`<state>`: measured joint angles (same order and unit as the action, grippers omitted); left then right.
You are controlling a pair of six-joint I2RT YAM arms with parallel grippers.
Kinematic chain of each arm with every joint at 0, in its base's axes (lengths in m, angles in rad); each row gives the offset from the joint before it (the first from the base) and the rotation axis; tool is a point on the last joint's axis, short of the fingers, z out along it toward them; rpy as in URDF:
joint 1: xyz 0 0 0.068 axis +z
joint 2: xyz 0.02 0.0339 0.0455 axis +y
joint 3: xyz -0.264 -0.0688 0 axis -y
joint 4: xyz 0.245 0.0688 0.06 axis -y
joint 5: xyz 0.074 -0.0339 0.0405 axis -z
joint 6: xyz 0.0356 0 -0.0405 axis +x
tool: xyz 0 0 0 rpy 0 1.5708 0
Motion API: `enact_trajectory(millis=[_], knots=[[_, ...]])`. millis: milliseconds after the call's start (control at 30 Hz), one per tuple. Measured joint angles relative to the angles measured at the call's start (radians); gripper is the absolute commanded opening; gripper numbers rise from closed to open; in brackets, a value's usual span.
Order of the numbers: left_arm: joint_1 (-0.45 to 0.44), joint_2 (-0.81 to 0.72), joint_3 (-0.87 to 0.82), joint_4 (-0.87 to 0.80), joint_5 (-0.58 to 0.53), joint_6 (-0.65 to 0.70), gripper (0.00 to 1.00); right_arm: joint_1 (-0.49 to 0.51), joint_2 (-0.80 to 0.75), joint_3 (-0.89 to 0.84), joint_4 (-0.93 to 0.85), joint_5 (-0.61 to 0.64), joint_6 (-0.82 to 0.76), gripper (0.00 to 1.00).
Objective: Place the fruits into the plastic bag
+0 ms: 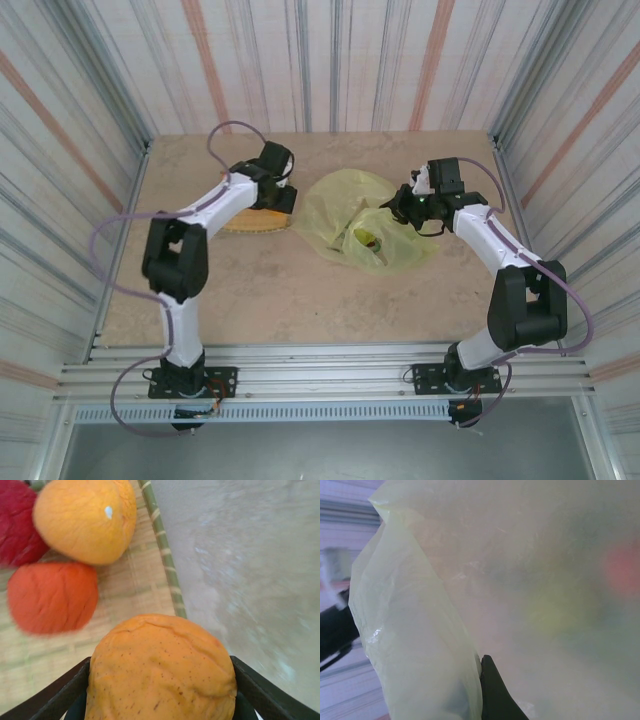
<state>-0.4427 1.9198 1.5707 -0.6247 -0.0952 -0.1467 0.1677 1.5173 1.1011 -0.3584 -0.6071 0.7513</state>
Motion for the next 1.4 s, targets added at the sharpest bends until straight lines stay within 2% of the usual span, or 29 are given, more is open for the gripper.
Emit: enact_trajectory(millis=[233,400,533,633,833,1000,1400], knots=[[-0.052,-0.431,-0.271,0.092,0.143,-0.091,0.63,0.000,0.000,0.000,0.001,-0.001,0.000,0.00],[-0.173,-0.584,-0.389,0.182,0.238,-0.159,0.62,0.000,0.000,0.000,0.016,-0.008,0.004,0.00],[-0.285,-0.526,-0.377,0.243,0.298,-0.177,0.62,0.002,0.000,0.000,0.025,-0.019,0.008,0.00],[-0.323,-0.420,-0.328,0.273,0.330,-0.184,0.62,0.004,0.000,0.000,0.026,-0.020,0.009,0.00],[-0.327,-0.240,-0.248,0.296,0.372,-0.196,0.62,0.026,-0.001,0.002,0.027,-0.019,0.027,0.00],[-0.340,-0.182,-0.219,0.317,0.382,-0.198,0.62,0.044,-0.001,0.003,0.030,-0.019,0.031,0.00],[-0.344,-0.111,-0.193,0.318,0.255,-0.233,0.63,0.049,-0.001,0.018,0.030,-0.019,0.031,0.00]])
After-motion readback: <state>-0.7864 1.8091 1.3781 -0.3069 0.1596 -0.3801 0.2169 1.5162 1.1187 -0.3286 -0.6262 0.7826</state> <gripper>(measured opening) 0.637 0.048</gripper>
